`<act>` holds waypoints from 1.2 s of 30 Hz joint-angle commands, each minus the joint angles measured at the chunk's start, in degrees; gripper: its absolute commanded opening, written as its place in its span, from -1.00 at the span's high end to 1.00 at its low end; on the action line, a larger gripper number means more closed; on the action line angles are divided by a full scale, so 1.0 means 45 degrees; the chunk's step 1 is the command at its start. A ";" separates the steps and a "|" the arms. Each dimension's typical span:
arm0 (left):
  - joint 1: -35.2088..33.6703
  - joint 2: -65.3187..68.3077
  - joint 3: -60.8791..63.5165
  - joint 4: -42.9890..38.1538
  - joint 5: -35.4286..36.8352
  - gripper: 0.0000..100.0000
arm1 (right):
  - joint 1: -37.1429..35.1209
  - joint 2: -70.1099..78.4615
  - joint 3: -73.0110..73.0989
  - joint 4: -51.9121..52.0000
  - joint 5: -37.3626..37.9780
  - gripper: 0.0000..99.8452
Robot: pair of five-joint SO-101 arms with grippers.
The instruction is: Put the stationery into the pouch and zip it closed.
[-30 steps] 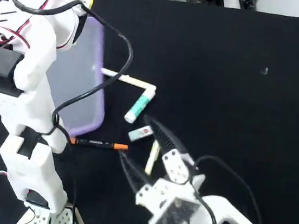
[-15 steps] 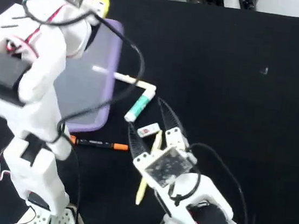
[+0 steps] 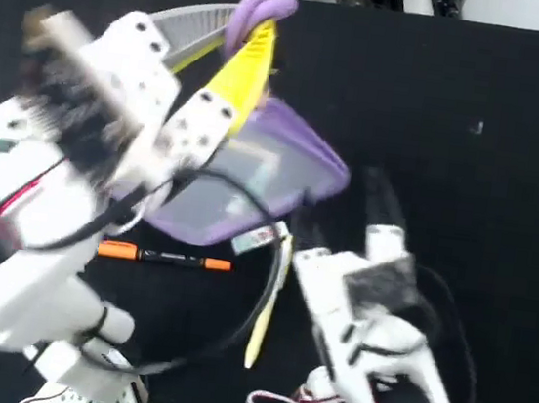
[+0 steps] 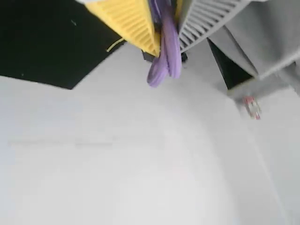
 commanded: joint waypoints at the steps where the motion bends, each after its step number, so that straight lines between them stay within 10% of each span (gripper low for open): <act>1: 0.0147 -0.1485 -0.0420 -0.0020 -0.1133 0.94 | 0.1719 -0.1104 -0.2901 0.1172 0.0195 0.43; 21: 0.0283 -0.2579 -0.0322 0.0000 0.0899 0.94 | -0.1895 -0.1084 -0.3995 0.2618 0.1602 0.43; 36: 0.0186 -0.1328 -0.0342 -0.1172 0.0879 0.94 | -0.8596 -0.1006 -0.5382 0.7443 0.2833 0.44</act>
